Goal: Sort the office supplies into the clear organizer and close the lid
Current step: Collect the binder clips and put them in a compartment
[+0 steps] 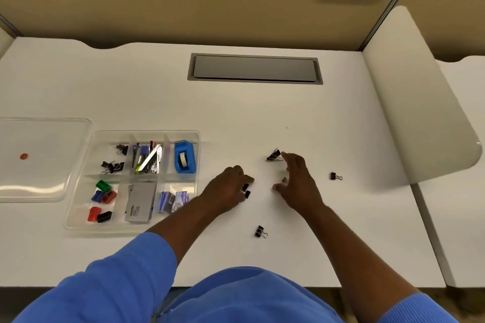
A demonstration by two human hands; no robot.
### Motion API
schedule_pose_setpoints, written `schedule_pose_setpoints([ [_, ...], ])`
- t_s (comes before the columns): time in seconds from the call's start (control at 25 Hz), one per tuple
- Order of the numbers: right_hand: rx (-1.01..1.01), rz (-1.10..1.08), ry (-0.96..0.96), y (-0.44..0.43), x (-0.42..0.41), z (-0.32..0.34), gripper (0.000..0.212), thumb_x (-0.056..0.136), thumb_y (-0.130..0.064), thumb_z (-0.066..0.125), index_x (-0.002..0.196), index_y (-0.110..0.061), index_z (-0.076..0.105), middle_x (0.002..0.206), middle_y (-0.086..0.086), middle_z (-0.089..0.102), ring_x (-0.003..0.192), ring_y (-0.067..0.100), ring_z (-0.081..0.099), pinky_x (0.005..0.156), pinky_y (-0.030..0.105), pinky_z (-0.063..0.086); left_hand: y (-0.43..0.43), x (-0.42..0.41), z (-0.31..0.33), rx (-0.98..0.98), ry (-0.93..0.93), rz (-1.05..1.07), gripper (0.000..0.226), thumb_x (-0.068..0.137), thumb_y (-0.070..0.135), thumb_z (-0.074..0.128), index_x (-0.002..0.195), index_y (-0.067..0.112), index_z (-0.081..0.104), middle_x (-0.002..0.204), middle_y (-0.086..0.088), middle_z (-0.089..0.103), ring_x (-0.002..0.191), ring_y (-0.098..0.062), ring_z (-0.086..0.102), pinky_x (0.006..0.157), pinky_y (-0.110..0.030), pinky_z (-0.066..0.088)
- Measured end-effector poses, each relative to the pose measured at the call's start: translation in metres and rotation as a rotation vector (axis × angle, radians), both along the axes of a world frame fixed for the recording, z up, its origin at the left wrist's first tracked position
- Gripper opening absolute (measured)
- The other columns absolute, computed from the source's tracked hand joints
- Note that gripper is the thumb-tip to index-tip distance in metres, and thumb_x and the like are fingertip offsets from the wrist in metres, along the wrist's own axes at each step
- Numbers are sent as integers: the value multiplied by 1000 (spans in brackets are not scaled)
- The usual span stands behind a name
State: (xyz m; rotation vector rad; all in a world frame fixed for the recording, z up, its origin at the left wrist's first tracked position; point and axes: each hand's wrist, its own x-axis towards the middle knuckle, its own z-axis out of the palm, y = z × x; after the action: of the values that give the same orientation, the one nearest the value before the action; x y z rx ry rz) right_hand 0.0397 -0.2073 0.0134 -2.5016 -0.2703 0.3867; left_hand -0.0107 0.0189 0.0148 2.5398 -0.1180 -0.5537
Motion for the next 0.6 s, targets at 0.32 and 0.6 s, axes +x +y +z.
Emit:
schedule_pose_setpoints([
  [0.32,41,16,31,0,1,-10,61,85,-18,71,140,-31,46,103,-13,57,89,11,59,79,29,46,-3,4,-1,-48,-8,63,21,84,21,74,105,17,71,110,2,58,101,-15,53,76,-27,39],
  [0.6,-21,115,-7,6,4,-14,29,82,-6,59,107,-18,64,107,-3,54,90,20,63,75,29,47,-8,2,0,-47,-23,93,11,84,11,66,93,16,60,93,5,56,83,-13,54,69,-25,41],
])
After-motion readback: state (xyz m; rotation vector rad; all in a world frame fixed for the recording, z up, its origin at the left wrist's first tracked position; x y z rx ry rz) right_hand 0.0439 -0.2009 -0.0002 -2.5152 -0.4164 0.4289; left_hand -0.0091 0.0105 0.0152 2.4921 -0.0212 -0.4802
